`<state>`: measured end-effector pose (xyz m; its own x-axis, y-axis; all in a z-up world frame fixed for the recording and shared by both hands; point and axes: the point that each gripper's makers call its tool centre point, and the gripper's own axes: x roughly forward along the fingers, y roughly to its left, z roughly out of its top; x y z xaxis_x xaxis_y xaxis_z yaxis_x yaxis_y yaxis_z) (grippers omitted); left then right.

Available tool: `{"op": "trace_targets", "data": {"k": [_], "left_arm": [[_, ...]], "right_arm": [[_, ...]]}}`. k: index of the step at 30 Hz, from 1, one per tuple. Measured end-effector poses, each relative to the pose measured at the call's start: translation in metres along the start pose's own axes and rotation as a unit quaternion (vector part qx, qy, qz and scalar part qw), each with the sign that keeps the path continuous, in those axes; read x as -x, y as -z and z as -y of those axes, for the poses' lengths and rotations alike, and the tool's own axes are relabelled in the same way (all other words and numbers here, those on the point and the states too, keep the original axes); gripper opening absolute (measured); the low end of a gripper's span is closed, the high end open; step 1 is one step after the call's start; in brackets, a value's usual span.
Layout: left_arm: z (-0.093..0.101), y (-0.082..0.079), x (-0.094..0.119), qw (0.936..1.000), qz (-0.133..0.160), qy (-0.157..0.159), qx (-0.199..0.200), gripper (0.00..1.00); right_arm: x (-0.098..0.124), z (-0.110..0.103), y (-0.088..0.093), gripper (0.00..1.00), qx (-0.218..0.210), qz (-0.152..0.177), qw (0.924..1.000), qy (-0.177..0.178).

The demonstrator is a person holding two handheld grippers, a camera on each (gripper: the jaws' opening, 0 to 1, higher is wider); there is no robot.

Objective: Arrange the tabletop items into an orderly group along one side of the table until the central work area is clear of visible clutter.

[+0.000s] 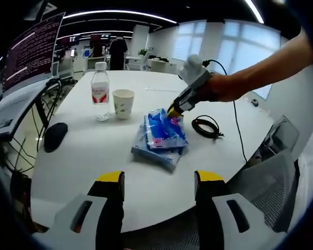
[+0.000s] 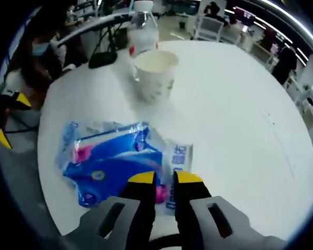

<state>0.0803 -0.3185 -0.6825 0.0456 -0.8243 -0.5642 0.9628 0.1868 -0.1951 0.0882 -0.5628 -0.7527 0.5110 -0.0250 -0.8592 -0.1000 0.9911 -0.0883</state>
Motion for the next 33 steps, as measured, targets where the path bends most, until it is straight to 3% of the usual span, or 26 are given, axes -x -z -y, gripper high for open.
{"op": "trace_targets", "data": {"k": [9, 15, 23, 29, 33], "left_arm": [[0.000, 0.000, -0.001, 1.0000, -0.001, 0.001, -0.001, 0.53], [-0.002, -0.001, 0.000, 1.0000, 0.002, -0.003, 0.007, 0.52], [-0.002, -0.002, 0.001, 1.0000, 0.004, -0.004, 0.008, 0.52], [0.000, -0.001, 0.000, 1.0000, 0.002, 0.000, 0.006, 0.52], [0.001, 0.000, 0.000, 1.0000, -0.001, 0.001, 0.004, 0.52]], "right_arm": [[0.004, 0.000, -0.001, 0.00, -0.015, 0.016, 0.9998, 0.001], [0.011, -0.009, 0.007, 0.00, 0.000, 0.018, 0.9998, 0.001], [0.026, -0.021, 0.024, 0.00, -0.061, 0.034, 0.9976, -0.001], [0.036, -0.030, 0.041, 0.01, -0.112, 0.041, 0.9928, -0.001], [0.041, -0.041, 0.050, 0.01, -0.158, 0.054, 0.9859, -0.007]]}}
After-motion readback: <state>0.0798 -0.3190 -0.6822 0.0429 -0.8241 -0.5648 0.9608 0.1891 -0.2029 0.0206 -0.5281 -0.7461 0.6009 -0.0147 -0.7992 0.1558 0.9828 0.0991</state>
